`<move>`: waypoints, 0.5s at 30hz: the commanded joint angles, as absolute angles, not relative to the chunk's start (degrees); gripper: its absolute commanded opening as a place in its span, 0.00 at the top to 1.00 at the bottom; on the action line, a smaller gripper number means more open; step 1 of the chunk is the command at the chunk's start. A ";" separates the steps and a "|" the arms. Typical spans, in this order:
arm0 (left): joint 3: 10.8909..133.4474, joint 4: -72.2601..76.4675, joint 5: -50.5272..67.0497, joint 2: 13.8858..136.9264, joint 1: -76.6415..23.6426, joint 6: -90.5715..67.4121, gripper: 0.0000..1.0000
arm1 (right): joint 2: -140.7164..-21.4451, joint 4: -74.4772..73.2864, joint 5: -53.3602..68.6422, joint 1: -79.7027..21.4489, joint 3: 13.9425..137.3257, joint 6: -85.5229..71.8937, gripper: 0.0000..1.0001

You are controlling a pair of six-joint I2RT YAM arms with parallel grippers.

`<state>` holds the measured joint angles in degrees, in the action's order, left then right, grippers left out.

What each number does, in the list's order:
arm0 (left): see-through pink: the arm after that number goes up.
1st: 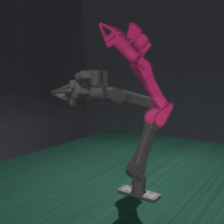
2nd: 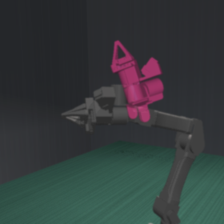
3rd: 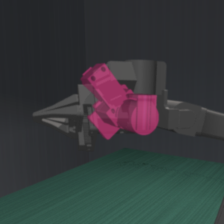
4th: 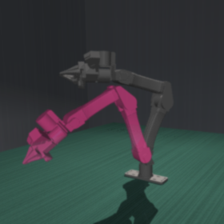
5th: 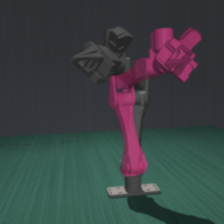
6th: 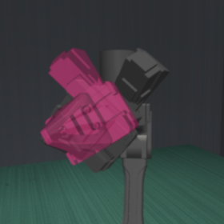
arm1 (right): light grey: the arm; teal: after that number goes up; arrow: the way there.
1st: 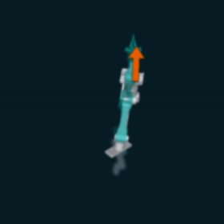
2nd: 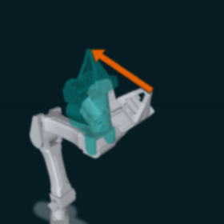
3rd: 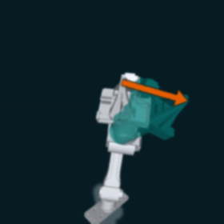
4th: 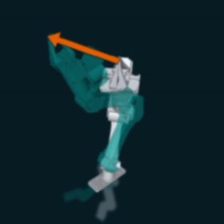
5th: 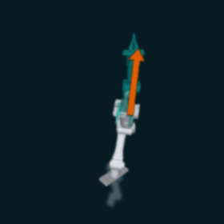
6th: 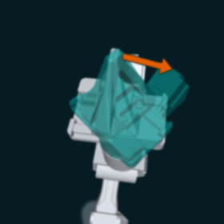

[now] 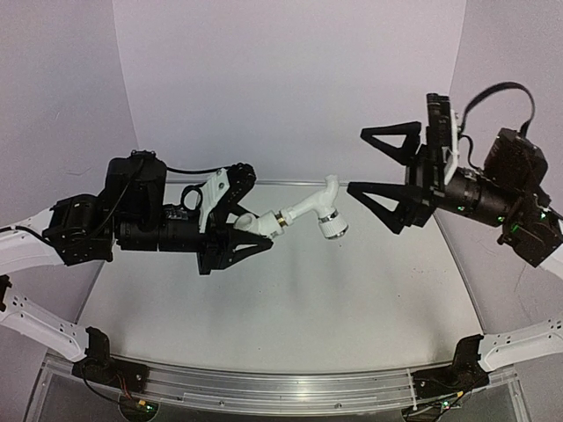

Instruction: Install the water faucets

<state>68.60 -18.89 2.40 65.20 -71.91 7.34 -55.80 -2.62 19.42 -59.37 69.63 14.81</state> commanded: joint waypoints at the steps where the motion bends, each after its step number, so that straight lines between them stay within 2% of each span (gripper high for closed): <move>1: 74.54 -21.37 10.19 64.68 -70.17 -2.05 1.00 | -49.85 -8.56 25.07 -59.31 69.34 39.23 0.02; 8: 77.79 -23.71 24.49 66.29 -65.37 -9.91 1.00 | -44.18 -22.53 27.51 -59.28 64.26 69.08 0.02; 15: 83.41 -29.45 35.87 72.90 -62.96 -13.36 1.00 | -45.15 -23.74 26.40 -59.27 60.92 83.67 0.02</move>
